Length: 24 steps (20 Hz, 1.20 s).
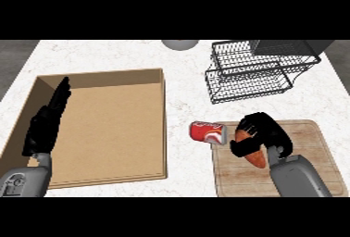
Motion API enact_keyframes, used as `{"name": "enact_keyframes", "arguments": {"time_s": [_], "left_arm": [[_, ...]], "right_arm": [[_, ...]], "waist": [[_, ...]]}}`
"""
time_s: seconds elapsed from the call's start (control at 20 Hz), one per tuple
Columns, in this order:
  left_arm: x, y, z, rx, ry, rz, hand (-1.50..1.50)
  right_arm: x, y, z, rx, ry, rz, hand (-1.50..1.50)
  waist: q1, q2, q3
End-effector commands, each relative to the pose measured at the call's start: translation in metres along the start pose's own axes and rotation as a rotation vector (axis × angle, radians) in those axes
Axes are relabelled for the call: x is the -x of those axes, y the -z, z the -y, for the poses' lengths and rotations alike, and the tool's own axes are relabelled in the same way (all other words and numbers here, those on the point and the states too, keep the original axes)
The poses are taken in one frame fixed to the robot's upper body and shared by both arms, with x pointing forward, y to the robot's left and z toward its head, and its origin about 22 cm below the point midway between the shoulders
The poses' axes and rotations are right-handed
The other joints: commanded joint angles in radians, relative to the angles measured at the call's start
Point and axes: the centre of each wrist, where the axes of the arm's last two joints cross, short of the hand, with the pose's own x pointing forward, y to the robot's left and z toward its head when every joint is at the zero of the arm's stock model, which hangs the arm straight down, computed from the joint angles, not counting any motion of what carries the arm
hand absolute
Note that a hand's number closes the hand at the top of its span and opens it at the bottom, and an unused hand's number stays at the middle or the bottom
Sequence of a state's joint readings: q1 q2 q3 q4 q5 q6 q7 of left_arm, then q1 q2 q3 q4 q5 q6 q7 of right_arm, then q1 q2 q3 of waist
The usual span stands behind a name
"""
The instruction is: Pick the sweet potato from the cutting board and place it in the tiered basket
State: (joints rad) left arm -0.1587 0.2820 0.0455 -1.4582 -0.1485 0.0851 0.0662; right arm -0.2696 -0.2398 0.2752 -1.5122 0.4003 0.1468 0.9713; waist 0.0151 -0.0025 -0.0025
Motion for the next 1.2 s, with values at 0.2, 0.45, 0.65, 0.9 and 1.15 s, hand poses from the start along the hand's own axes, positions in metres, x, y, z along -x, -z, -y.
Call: {"name": "enact_keyframes", "arguments": {"time_s": [0.2, 0.45, 0.65, 0.9, 1.15], "left_arm": [[-0.007, 0.001, 0.012, 0.043, -0.002, 0.012, 0.0], [0.0, 0.004, 0.017, 0.02, 0.003, -0.001, 0.0], [0.003, -0.006, 0.003, 0.007, 0.01, -0.005, 0.0], [0.01, -0.007, -0.005, -0.003, -0.013, -0.02, 0.0], [-0.006, -0.001, -0.007, 0.001, -0.002, -0.017, 0.0]], "right_arm": [[-0.114, -0.097, -0.099, 0.105, -0.221, 0.597, 1.5], [-0.144, -0.135, -0.082, 0.363, -0.022, 0.763, 1.5], [-0.161, -0.166, -0.057, 0.505, 0.04, 0.825, 1.5], [-0.167, -0.172, -0.021, 0.643, 0.015, 0.779, 1.5], [-0.186, -0.18, 0.021, 0.686, -0.11, 0.735, 1.5]], "waist": [[0.047, -0.001, 0.002], [0.005, -0.002, 0.001], [-0.001, -0.004, 0.002], [-0.017, -0.001, 0.002], [-0.016, 0.0, 0.002]]}}
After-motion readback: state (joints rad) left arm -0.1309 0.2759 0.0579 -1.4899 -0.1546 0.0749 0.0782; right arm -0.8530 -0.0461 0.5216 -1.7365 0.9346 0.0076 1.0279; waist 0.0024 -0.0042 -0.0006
